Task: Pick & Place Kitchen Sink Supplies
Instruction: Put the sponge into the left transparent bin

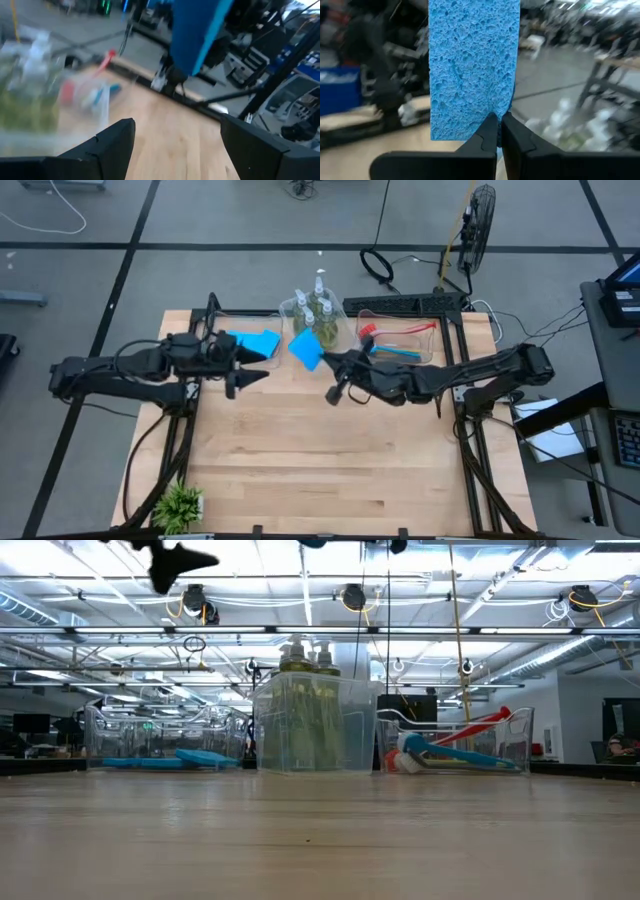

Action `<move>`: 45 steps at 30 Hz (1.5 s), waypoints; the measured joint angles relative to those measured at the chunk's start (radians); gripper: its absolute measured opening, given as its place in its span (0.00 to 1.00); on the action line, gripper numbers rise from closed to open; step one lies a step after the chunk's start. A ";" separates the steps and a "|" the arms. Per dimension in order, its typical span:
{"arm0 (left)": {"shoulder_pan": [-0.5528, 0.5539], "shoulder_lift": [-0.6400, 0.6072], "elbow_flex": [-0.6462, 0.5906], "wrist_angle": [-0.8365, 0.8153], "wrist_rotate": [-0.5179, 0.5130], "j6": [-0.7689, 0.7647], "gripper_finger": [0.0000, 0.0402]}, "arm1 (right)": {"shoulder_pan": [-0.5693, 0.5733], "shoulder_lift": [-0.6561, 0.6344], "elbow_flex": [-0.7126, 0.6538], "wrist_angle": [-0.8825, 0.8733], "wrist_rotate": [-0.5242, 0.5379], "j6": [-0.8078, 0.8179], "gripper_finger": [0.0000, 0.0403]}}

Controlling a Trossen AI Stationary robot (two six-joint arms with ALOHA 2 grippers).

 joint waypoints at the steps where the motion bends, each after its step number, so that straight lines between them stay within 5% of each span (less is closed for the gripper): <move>1: -0.009 0.022 0.000 0.050 -0.016 0.020 0.72 | 0.000 0.004 0.000 0.033 0.025 -0.019 0.00; 9: -0.043 0.214 0.000 0.377 -0.167 0.167 0.73 | -0.004 0.010 0.000 0.120 0.179 -0.088 0.00; 18: -0.043 0.389 0.000 0.676 -0.209 0.233 0.74 | -0.009 0.038 0.000 0.117 0.191 -0.084 0.00; 23: -0.040 0.431 0.000 0.722 -0.292 0.234 0.74 | -0.009 0.037 0.000 0.114 0.206 -0.083 0.00; 45: -0.017 0.439 0.000 0.820 -0.257 0.162 0.74 | -0.036 0.075 -0.001 0.105 0.096 0.026 0.00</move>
